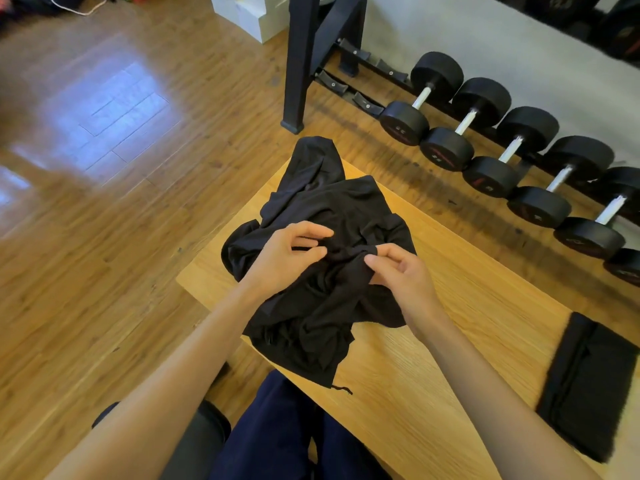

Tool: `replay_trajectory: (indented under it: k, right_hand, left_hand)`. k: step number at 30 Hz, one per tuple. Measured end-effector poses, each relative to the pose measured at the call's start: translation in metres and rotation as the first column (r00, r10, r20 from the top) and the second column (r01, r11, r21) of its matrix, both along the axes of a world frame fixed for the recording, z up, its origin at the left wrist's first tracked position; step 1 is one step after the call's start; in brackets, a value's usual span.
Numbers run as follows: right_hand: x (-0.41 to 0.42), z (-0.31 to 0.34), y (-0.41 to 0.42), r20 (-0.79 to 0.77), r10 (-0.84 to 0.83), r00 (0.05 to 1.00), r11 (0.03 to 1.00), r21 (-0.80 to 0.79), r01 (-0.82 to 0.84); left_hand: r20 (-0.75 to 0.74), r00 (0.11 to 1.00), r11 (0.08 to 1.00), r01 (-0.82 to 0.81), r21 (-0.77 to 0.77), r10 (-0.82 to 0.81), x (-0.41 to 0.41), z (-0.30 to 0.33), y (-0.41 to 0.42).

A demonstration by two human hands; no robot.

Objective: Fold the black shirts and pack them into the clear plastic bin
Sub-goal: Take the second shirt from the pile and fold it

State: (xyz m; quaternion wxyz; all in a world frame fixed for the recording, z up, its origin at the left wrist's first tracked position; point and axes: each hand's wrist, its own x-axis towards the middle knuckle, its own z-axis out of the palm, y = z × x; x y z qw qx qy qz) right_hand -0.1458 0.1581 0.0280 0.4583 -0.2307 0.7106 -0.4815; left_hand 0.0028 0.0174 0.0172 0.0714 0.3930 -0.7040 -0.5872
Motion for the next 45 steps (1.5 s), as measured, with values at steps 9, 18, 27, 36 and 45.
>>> replay_trajectory:
  k: [9,18,27,36,45]
  right_hand:
    - [-0.033,-0.005,0.004,0.010,-0.226,0.974,0.972,0.065,0.225]
    - [-0.045,0.000,-0.001,-0.196,-0.400,0.895,0.915,-0.041,0.400]
    - [-0.063,0.002,-0.005,-0.369,-0.304,0.878,0.947,-0.020,0.320]
    - [-0.063,-0.007,-0.006,-0.436,-0.209,0.875,0.964,0.061,0.260]
    - [-0.068,-0.004,-0.010,-0.465,-0.335,0.819,0.920,0.027,0.391]
  left_hand:
    - [0.366,0.918,0.943,0.247,-0.223,-0.154,0.007,-0.042,0.013]
    - [0.091,0.995,0.990,-0.016,-0.140,0.029,-0.002,-0.026,-0.001]
    - [-0.225,0.972,0.981,-0.100,-0.164,0.061,-0.036,0.018,-0.029]
    - [-0.221,0.975,0.981,-0.065,-0.185,0.023,-0.053,0.022,-0.040]
    - [0.385,0.853,0.807,0.485,-0.337,-0.352,-0.036,0.007,-0.057]
